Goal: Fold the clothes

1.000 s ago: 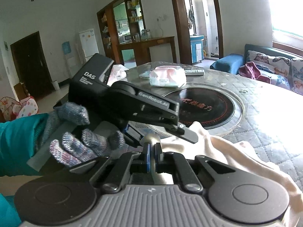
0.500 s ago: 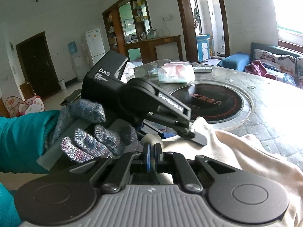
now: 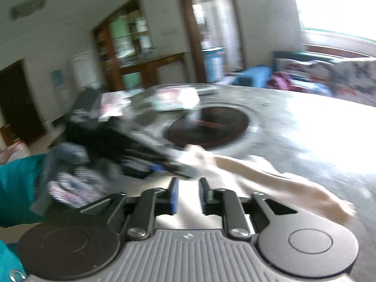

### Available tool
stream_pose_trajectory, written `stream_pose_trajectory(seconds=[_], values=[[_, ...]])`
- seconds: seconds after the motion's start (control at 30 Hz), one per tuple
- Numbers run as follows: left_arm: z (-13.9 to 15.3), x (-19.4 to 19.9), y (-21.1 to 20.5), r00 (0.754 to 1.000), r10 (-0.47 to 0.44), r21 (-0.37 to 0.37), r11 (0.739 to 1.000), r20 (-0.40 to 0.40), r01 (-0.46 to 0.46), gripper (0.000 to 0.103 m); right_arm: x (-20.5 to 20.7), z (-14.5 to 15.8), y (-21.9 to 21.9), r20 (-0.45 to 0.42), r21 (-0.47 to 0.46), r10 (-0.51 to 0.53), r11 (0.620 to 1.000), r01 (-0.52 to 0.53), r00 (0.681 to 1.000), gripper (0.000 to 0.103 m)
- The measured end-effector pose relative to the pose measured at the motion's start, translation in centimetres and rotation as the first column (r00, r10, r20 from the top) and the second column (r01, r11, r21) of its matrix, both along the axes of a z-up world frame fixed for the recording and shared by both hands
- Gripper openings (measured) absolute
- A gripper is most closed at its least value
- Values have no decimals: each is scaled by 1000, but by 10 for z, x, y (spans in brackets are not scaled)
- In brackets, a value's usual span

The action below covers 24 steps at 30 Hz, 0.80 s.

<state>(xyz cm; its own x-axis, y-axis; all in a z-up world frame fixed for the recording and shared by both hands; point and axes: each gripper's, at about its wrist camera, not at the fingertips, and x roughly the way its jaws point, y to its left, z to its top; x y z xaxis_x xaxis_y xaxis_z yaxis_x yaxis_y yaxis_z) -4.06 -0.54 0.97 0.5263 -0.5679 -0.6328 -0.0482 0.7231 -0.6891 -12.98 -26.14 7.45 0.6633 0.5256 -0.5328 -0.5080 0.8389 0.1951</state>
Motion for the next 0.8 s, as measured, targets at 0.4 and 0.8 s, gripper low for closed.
stream_pose_trajectory(seconds=[0.4, 0.8], values=[[6, -3, -7, 999, -29, 62, 998, 36, 27, 18, 14, -40, -111, -92, 9, -442, 896, 444, 892, 34], [6, -4, -9, 998, -33, 79, 996, 45, 30, 18, 28, -62, -120, -130, 64, -464, 878, 474, 876, 33]])
